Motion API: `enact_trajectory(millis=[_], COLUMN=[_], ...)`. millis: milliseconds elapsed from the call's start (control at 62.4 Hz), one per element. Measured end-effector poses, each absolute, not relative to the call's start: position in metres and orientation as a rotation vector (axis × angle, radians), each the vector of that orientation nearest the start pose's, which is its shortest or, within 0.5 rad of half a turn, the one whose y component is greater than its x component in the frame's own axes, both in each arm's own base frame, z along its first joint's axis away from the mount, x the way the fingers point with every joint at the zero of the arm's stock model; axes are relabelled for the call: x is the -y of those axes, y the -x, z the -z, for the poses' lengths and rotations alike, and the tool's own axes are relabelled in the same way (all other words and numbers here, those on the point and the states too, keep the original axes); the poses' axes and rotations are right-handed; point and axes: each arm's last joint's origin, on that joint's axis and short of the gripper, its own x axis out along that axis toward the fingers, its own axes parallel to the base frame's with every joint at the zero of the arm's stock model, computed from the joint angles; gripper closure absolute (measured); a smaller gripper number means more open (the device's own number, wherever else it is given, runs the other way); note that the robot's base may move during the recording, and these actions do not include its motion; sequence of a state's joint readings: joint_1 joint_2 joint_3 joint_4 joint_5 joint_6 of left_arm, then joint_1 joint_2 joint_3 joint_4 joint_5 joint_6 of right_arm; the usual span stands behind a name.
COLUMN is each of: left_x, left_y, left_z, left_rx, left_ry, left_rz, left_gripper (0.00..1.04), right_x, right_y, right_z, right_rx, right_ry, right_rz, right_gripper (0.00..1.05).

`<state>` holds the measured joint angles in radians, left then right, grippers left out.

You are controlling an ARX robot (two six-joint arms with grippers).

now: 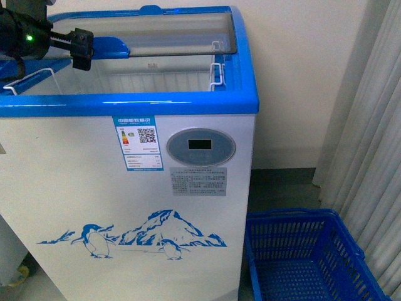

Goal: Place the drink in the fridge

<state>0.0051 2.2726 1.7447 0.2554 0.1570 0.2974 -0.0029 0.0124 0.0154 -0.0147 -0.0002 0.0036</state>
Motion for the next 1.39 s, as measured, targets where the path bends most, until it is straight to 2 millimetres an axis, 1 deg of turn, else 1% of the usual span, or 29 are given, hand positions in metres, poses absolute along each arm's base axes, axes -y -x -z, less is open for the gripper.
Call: enact_trajectory(millis=[160,417,545,705,850,994,1074,1154,1251,1347,1395], left_x=[0.003,0.009,0.012,0.015,0.015,0.016,0.016,0.014,0.012,0.007,0.004], left_y=[-0.55,-0.572,-0.577,-0.576,-0.569,-0.557,-0.55,-0.54,-0.523,-0.498,-0.486], left_z=[-0.216,-0.224,-0.225,-0.223,-0.222,-0.217,-0.219,-0.226,-0.242,-0.262,-0.267], left_rx=[-0.245,-0.249,-0.242,-0.231,-0.216,-0.214,-0.196,-0.167,-0.121,-0.073,-0.069], left_ry=[-0.259,-0.258,-0.258,-0.244,-0.229,-0.218,-0.196,-0.166,-0.125,-0.076,-0.064], left_rz=[0.163,0.139,0.126,0.129,0.109,0.102,0.094,0.09,0.09,0.091,0.081], left_gripper=[0.08,0.08,0.08,0.08,0.08,0.08,0.08,0.08,0.08,0.08,0.08], right_x=[0.0,0.0,0.0,0.0,0.0,0.0,0.0,0.0,0.0,0.0,0.0], right_y=[-0.098,-0.098,-0.098,-0.098,-0.098,-0.098,-0.098,-0.098,-0.098,-0.098,-0.098], right_z=[-0.166,-0.166,-0.166,-0.166,-0.166,-0.166,-0.166,-0.166,-0.166,-0.166,-0.166], right_rx=[-0.012,-0.011,-0.011,-0.011,-0.011,-0.012,-0.012,-0.012,-0.012,-0.012,-0.011], right_ry=[-0.004,-0.004,-0.004,-0.004,-0.004,-0.004,-0.004,-0.004,-0.004,-0.004,-0.004], right_rz=[0.002,0.003,0.003,0.003,0.003,0.003,0.003,0.003,0.003,0.003,0.003], right_gripper=[0.75,0.75,0.75,0.75,0.75,0.75,0.75,0.75,0.75,0.75,0.75])
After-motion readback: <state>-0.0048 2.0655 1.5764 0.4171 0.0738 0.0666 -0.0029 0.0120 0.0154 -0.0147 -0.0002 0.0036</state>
